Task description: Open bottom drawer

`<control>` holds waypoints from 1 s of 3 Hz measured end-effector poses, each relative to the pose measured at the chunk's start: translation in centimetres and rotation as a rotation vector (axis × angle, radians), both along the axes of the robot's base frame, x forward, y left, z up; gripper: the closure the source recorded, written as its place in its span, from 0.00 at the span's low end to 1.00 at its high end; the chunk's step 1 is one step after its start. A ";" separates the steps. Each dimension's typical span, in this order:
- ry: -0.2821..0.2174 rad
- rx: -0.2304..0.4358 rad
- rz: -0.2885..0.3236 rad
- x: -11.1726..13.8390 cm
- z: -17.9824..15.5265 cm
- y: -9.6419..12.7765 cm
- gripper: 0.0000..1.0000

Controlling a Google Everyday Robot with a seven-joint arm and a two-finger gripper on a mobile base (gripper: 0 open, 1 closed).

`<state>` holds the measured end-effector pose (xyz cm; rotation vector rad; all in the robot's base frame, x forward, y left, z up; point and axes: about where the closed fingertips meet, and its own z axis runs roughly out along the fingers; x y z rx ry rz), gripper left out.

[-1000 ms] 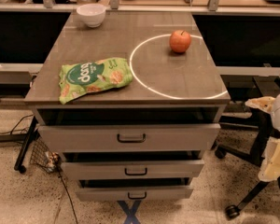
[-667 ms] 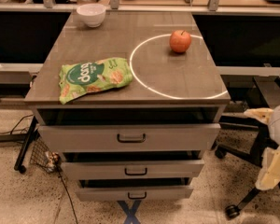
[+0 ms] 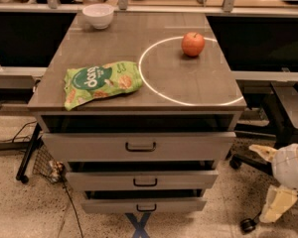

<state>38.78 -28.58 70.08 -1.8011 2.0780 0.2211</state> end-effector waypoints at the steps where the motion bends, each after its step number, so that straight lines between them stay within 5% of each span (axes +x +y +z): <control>1: 0.037 0.036 0.023 0.2 -7.1 -0.2 0.00; 3: 0.045 0.078 0.012 0.0 -8.5 -0.1 0.00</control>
Offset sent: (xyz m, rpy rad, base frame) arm 0.0016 -0.0026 -0.0549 0.0228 0.0228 0.0215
